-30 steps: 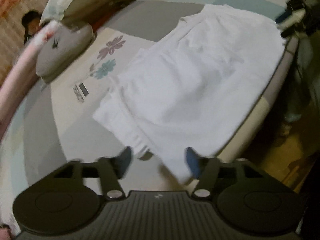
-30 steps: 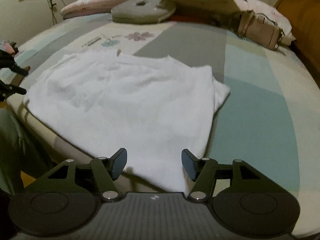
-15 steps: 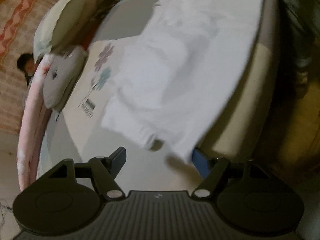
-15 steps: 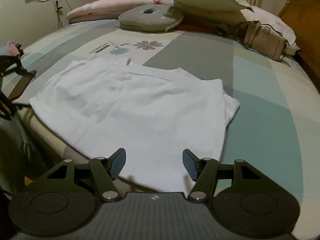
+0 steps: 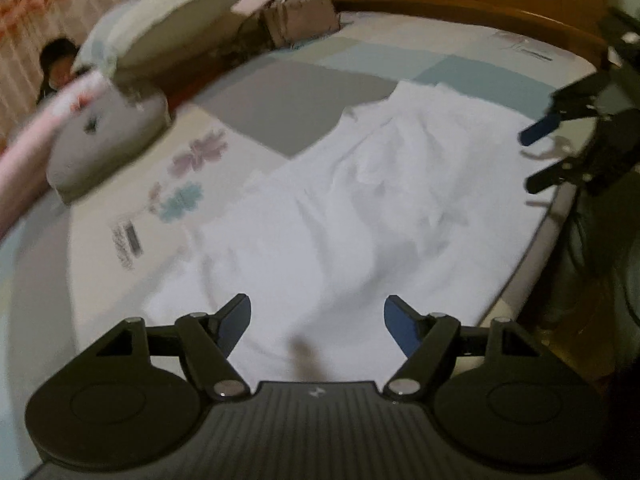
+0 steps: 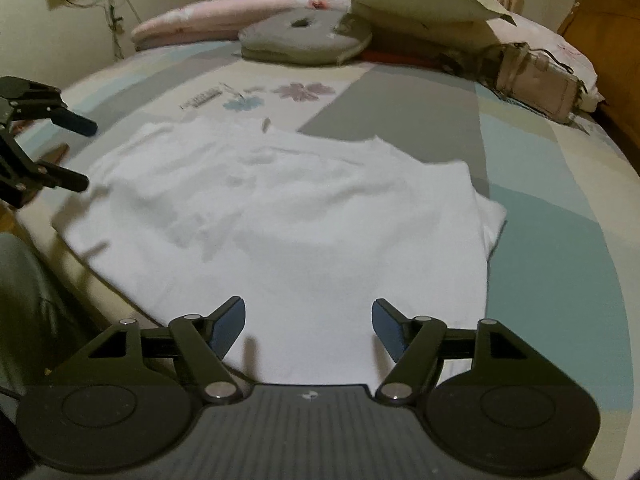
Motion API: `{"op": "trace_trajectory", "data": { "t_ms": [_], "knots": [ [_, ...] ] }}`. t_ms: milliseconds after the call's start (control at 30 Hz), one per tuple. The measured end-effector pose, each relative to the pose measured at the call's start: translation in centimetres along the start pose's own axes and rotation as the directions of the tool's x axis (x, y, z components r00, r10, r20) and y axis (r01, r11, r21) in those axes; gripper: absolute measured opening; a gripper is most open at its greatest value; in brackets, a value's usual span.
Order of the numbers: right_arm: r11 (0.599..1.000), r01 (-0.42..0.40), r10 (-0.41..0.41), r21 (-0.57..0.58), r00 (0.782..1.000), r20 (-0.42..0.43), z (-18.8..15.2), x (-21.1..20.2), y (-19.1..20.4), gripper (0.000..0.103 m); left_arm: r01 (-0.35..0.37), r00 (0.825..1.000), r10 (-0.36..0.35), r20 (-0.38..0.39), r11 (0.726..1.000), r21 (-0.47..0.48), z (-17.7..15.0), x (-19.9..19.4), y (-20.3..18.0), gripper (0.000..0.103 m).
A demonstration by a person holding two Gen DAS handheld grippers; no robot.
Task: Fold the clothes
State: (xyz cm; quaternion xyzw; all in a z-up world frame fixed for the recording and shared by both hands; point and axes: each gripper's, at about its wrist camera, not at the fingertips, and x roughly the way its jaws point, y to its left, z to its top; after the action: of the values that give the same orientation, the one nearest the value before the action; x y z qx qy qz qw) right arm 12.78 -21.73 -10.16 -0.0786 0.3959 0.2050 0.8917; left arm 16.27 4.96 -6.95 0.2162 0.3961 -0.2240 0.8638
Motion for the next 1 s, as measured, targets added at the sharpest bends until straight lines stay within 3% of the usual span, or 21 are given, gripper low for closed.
{"op": "trace_trajectory", "data": {
  "t_ms": [100,167,300,467,567,700,800,900,1000],
  "knots": [
    [0.999,0.023,-0.022,0.034,0.999,-0.026,-1.3,0.0,-0.5,0.075,-0.001,0.997,-0.011,-0.078,0.988,-0.153,-1.6,2.3,1.2,0.075],
    [0.998,0.035,-0.033,0.057,0.999,-0.037,-2.4,-0.3,-1.1,0.077,-0.009,0.997,-0.005,-0.074,0.982,-0.188,-2.3,2.2,1.7,0.075],
    [0.996,0.023,-0.023,0.090,1.000,-0.002,-2.8,-1.6,-1.9,0.079,-0.008,1.000,0.008,0.000,0.983,-0.181,-0.9,0.5,2.4,0.077],
    [0.991,0.012,-0.022,0.134,0.998,0.067,0.0,-0.8,-2.7,0.080,0.020,0.994,0.004,0.111,0.976,-0.215,1.8,0.9,3.4,0.084],
    [0.988,0.006,-0.019,0.154,0.996,0.083,1.5,0.7,-3.0,0.080,0.030,0.992,0.003,0.123,0.961,-0.273,2.3,2.9,4.1,0.084],
    [0.983,-0.002,-0.017,0.181,0.994,0.104,3.6,2.8,-3.5,0.080,-0.033,0.995,0.064,0.073,0.931,-0.363,1.1,5.8,5.3,0.083],
    [0.981,0.020,-0.036,0.193,0.996,0.080,3.4,4.1,-3.9,0.080,-0.023,0.994,0.068,0.090,0.904,-0.426,-0.1,6.0,6.3,0.083],
    [0.978,0.026,-0.045,0.206,0.995,0.088,3.6,4.4,-4.6,0.080,-0.009,0.994,0.055,0.094,0.904,-0.428,0.9,5.2,6.6,0.084],
    [0.975,0.035,-0.061,0.220,0.992,0.113,4.7,4.7,-5.4,0.081,0.026,0.987,0.036,0.154,0.923,-0.384,2.6,5.1,6.7,0.087]
  ]
}}
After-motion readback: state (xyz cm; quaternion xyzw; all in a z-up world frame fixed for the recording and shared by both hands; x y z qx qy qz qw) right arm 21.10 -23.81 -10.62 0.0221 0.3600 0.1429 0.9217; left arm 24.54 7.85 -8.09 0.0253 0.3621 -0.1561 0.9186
